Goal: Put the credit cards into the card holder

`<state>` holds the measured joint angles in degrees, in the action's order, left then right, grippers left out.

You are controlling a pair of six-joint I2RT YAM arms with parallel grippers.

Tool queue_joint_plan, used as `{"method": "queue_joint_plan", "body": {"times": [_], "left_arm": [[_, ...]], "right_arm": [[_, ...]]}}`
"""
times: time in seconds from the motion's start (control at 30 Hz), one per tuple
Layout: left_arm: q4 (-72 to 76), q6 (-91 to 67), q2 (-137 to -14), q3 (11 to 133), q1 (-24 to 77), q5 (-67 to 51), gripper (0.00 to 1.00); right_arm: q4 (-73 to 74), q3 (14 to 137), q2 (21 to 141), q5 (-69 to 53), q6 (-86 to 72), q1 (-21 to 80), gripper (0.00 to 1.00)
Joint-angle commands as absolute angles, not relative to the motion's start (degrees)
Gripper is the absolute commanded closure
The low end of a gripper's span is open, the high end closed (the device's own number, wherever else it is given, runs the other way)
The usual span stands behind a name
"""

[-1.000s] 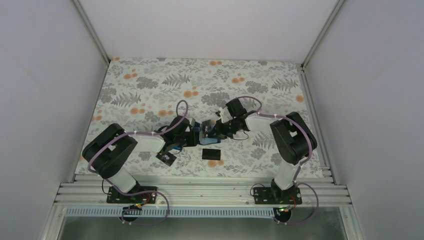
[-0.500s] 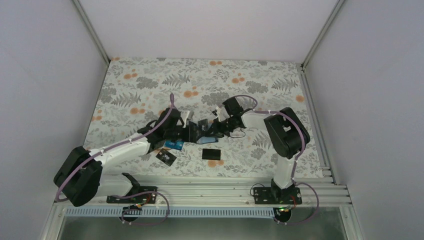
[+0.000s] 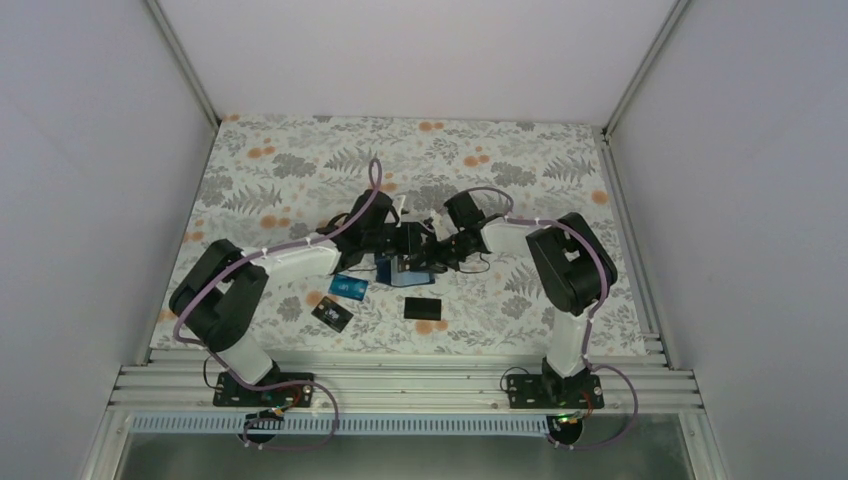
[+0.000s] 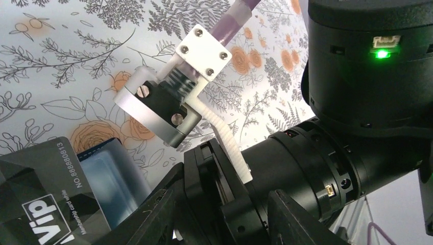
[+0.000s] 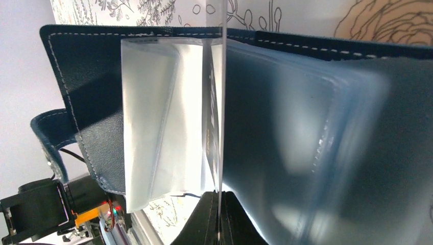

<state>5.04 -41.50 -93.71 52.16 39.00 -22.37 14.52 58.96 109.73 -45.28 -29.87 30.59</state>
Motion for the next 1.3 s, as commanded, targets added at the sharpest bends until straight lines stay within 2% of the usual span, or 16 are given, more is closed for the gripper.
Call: {"method": "queue_joint_plan", "body": {"times": [0.0, 0.4, 0.67, 1.03, 1.27], "left_arm": [[7.7, -44.7, -94.8, 48.6, 38.8, -19.9, 0.54], [10.1, -45.1, -86.4, 35.3, 36.4, -16.4, 0.54], [15.8, -42.9, -83.7, 32.3, 34.9, -20.7, 0.45], [18.5, -40.4, -87.6, 34.8, 34.5, -23.9, 0.49], [21.1, -42.3, -88.6, 31.3, 33.4, -22.6, 0.5]], "right_arm": [[14.8, 60.7, 109.7, -47.2, -28.4, 31.3, 0.96], [16.0, 60.7, 110.6, -46.5, -27.2, 31.2, 0.96], [16.5, 60.2, 110.7, -45.8, -26.9, 31.1, 0.96], [17.5, 61.3, 109.9, -46.1, -25.6, 30.9, 0.96], [17.1, 61.5, 108.9, -48.6, -23.5, 29.8, 0.96]]}}
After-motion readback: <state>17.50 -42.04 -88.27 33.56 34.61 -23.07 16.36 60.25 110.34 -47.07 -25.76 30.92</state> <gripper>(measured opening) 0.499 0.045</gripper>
